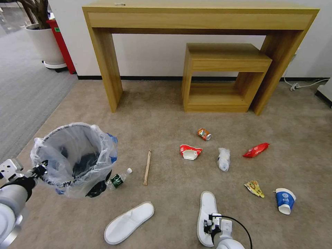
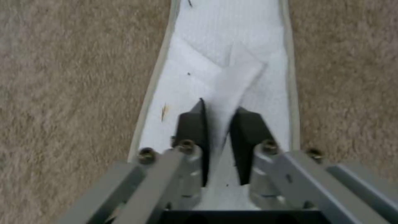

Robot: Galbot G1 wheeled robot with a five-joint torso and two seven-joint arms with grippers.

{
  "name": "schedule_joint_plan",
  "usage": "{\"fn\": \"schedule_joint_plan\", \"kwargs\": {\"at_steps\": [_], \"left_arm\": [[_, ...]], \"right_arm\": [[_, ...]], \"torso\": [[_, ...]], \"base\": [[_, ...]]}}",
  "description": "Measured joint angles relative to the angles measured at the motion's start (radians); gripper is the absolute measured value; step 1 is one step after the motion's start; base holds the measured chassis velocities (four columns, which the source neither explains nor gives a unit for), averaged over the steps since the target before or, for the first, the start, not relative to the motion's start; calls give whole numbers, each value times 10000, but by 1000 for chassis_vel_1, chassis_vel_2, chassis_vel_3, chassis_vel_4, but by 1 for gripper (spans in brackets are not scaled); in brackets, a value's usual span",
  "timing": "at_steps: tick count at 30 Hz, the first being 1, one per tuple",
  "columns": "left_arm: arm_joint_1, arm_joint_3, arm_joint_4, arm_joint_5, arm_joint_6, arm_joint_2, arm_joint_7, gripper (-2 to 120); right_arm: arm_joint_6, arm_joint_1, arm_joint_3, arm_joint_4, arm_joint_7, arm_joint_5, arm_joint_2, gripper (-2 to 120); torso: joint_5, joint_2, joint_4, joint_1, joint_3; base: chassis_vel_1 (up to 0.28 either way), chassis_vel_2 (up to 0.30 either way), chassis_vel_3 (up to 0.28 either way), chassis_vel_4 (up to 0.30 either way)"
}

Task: Pick up the trash bin and place the garbage on the floor into it.

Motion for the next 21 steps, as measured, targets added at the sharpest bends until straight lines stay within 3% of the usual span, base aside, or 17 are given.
{"fn": "schedule_joint_plan", "kwargs": {"at_steps": [3,12,15,19,21], "left_arm": [[3,51,-18,43,0,-15,1,1],[60,167,-47,125,0,10,68,1],[108,290,-61,219,0,45,128,1],[229,703,-264,311,0,258,175,1],[260,833,-324,308,0,337,169,1]], "right_arm": [[106,-20,-3,24,-4,-104,-10,0],[498,-64,4,117,-28,-655,1,0],[1236,-94,-4,247,-324,-855,4,0],[3584,-2,221,810,-1745,-1303,-34,0],[4049,63,348,993,-2136,-1369,-72,0]], "torso": [[0,0,0,0,0],[0,0,0,0,0],[0,0,-1,0,0],[1,0,0,0,0],[1,0,0,1,-1]], "base": [[0,0,0,0],[0,0,0,0],[0,0,0,0],[0,0,0,0],[0,0,0,0]]}}
